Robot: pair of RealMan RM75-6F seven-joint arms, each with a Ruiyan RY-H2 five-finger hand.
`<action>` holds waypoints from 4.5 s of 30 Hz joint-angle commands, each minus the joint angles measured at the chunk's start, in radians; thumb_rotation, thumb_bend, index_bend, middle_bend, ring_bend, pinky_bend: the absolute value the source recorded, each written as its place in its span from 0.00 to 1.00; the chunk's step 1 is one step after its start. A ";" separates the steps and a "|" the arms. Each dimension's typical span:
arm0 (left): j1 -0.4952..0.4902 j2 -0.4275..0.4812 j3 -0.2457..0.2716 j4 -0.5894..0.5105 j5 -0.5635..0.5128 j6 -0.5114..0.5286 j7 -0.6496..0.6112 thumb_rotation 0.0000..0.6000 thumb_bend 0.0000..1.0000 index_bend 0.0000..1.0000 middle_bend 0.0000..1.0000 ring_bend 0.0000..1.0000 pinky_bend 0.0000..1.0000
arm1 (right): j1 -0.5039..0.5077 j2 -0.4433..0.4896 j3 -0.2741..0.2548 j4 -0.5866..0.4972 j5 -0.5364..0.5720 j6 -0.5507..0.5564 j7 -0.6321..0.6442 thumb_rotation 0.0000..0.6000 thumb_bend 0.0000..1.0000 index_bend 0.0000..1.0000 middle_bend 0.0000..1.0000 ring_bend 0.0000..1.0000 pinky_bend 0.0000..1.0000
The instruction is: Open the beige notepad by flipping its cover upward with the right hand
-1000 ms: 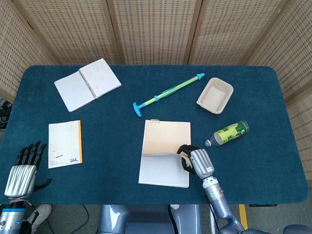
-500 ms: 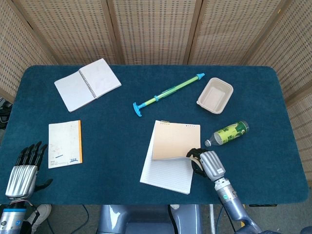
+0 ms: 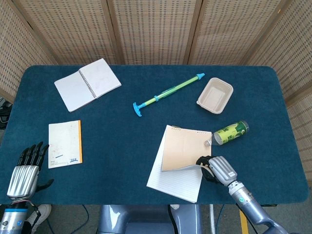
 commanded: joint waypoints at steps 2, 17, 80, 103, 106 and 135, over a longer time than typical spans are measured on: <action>-0.001 -0.001 -0.001 0.001 0.001 0.001 0.002 1.00 0.02 0.00 0.00 0.00 0.05 | 0.001 0.036 -0.040 -0.028 -0.027 -0.018 0.015 1.00 0.88 0.65 0.53 0.48 0.60; 0.002 0.002 0.001 -0.004 0.009 0.009 0.000 1.00 0.02 0.00 0.00 0.00 0.05 | -0.010 0.106 -0.124 -0.106 -0.102 -0.011 0.033 1.00 0.88 0.65 0.53 0.48 0.60; -0.006 -0.024 -0.010 0.035 -0.008 0.000 -0.007 1.00 0.02 0.00 0.00 0.00 0.05 | 0.201 0.043 0.358 -0.019 0.372 -0.117 -0.117 1.00 0.86 0.66 0.53 0.48 0.60; -0.011 -0.011 -0.034 0.035 -0.051 -0.008 -0.026 1.00 0.02 0.00 0.00 0.00 0.05 | 0.432 -0.163 0.462 0.487 0.558 -0.332 -0.193 1.00 0.84 0.67 0.53 0.48 0.60; -0.015 -0.014 -0.035 0.040 -0.059 -0.018 -0.025 1.00 0.02 0.00 0.00 0.00 0.05 | 0.447 -0.204 0.454 0.569 0.559 -0.359 -0.172 1.00 0.82 0.66 0.53 0.48 0.58; -0.020 -0.009 -0.024 0.033 -0.056 -0.022 -0.037 1.00 0.02 0.00 0.00 0.00 0.05 | 0.309 -0.084 0.354 0.368 0.428 -0.258 -0.092 1.00 0.33 0.05 0.00 0.00 0.00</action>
